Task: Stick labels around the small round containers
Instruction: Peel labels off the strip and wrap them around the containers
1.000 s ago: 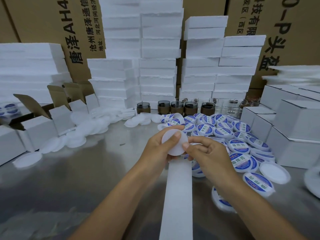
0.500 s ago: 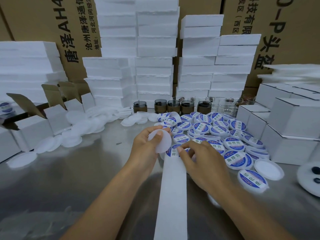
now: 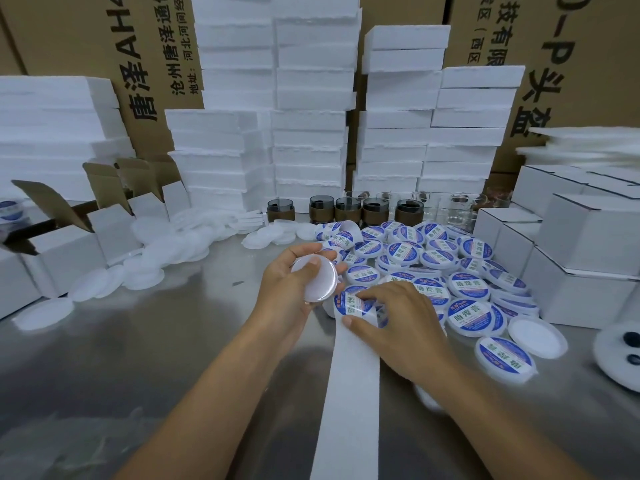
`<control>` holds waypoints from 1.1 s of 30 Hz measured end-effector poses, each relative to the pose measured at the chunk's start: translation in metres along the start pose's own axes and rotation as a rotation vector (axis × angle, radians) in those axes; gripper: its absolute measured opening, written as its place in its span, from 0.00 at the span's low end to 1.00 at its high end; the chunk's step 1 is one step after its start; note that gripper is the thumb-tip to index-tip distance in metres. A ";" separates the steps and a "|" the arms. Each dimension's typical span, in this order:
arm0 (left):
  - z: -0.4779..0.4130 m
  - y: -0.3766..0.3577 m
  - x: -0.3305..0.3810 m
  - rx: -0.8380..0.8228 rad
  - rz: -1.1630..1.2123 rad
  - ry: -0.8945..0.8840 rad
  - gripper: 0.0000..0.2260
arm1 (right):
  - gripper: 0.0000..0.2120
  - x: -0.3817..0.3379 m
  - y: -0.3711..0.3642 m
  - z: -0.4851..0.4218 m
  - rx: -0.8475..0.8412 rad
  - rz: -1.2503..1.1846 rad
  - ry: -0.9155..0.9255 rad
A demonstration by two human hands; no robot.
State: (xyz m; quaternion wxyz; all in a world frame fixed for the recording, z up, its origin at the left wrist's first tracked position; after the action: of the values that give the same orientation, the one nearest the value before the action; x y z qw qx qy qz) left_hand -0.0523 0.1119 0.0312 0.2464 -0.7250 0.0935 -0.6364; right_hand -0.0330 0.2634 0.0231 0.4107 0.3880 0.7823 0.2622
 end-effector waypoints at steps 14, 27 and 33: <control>0.011 -0.008 -0.009 -0.065 -0.508 0.009 0.13 | 0.17 -0.003 0.026 -0.001 0.251 -0.362 -0.063; 0.013 -0.007 -0.018 -0.098 -0.418 0.098 0.07 | 0.09 -0.013 0.026 0.000 0.275 -0.363 -0.013; 0.015 -0.008 -0.018 -0.114 -0.442 0.101 0.05 | 0.11 -0.012 0.029 -0.001 0.310 -0.186 0.087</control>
State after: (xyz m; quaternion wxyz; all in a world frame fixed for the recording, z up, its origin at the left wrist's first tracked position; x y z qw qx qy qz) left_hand -0.0429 0.1310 0.0181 0.0547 -0.7077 -0.0198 -0.7041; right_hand -0.0185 0.2693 0.0500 0.3340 0.3610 0.8629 0.1158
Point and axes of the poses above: each hand's wrist, its own z-axis away from the middle knuckle, its own y-axis out of the back of the hand, x = y × z, the point moved 6 cm from there along -z, towards the middle knuckle, and after that the axes turned 10 degrees about x, right-handed, at the moved point
